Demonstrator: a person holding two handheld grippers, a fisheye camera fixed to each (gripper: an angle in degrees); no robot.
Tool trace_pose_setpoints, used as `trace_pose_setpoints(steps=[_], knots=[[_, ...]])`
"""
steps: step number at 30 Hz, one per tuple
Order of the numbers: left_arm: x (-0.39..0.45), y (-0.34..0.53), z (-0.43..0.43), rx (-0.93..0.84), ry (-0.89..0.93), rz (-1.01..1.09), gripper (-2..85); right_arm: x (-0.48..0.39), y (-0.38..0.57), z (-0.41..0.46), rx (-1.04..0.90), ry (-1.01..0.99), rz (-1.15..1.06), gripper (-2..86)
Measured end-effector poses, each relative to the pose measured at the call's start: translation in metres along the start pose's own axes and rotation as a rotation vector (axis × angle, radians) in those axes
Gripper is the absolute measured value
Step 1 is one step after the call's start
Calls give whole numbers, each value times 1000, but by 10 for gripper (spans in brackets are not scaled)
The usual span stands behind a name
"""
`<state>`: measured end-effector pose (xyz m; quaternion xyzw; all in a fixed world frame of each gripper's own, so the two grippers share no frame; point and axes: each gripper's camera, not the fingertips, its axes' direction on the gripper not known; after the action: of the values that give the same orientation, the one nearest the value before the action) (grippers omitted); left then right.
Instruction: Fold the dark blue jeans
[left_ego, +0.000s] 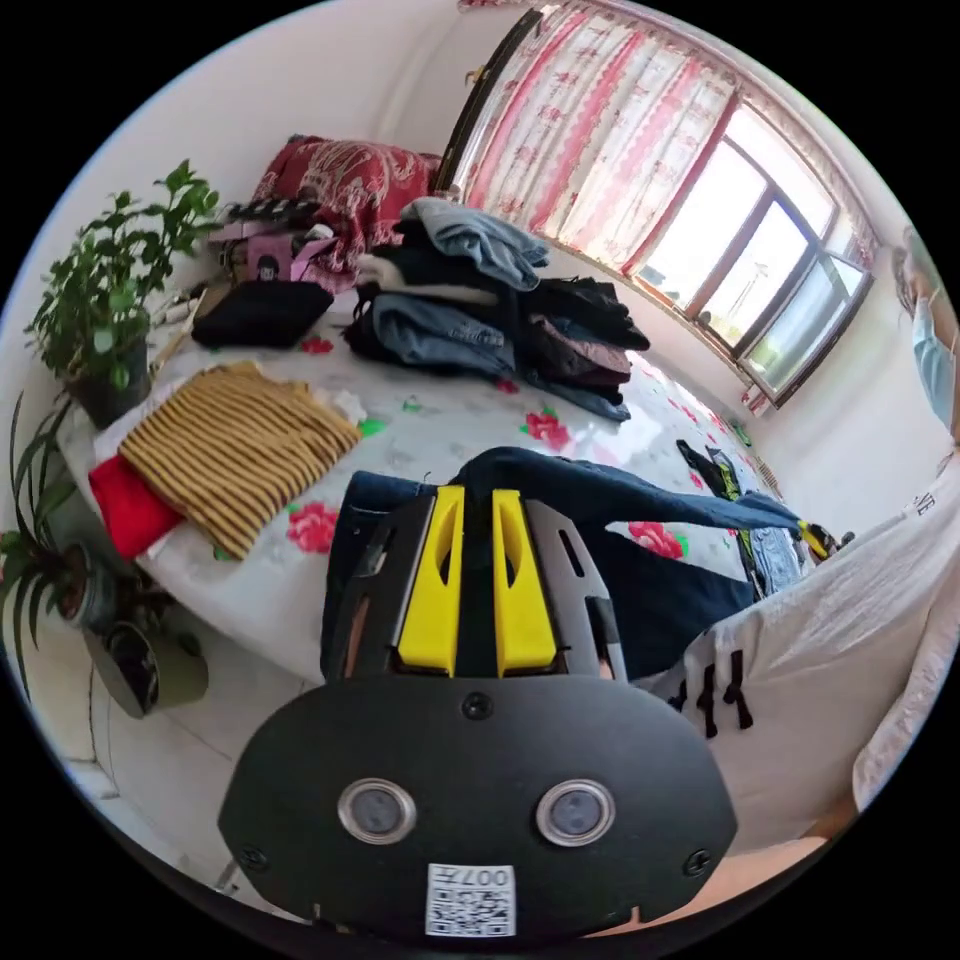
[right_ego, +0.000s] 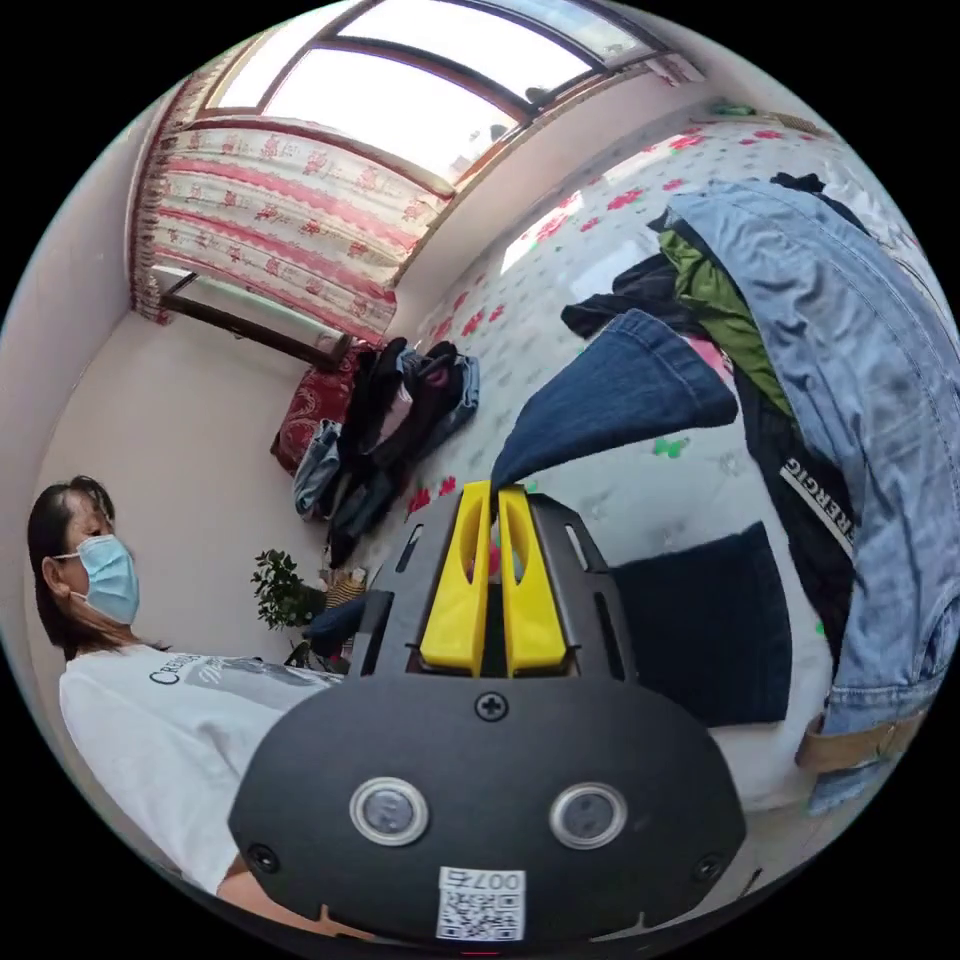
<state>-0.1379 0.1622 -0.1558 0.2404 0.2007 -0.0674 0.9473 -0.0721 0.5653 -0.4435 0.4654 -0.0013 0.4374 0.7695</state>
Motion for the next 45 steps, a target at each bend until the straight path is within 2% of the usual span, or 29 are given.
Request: trace_pose_setpoints(steps=[2,3,5,7,8,13,16,18,21,22,26,30,33,35,38,40,43,45], knots=[[-13,45,23,-110,-30,-95,50,60,68,21,-100,136,209,-4],[-25,71,41,-174,-36,-167,49,77,83,28,-118,139,275,-4],[-44,98,58,-199,4,-270,48,128,131,51,-125,84,488,-4],[-63,103,56,-152,72,-390,45,142,146,59,-81,3,533,-4],[-64,98,52,-145,80,-391,44,139,145,61,-65,-23,509,-4],[-4,45,-7,-72,22,-53,39,81,119,44,-29,-41,200,-4],[17,51,-30,-55,-59,65,43,66,127,36,-29,61,91,-3],[24,68,-14,-147,-116,132,52,81,138,54,-104,167,127,-1],[5,108,30,-380,-150,17,60,117,160,99,-286,353,272,1],[0,123,31,-395,-148,-30,57,118,166,106,-303,426,286,2],[-15,153,3,-301,-140,-164,51,72,164,105,-167,460,143,4],[-26,145,-18,-175,-85,-228,54,9,133,147,-165,373,-109,7],[-7,110,-9,-132,-74,-120,62,-54,108,224,-270,240,-342,12],[11,90,9,-162,-77,-29,62,-104,97,302,-379,166,-500,15],[31,81,55,-309,-124,62,48,-160,97,396,-471,144,-660,19],[33,95,88,-421,-203,98,17,-185,101,445,-512,137,-717,19],[28,108,88,-350,-174,115,-1,-202,119,518,-623,153,-772,17],[21,110,87,-341,-129,92,-5,-190,140,566,-819,228,-788,13]])
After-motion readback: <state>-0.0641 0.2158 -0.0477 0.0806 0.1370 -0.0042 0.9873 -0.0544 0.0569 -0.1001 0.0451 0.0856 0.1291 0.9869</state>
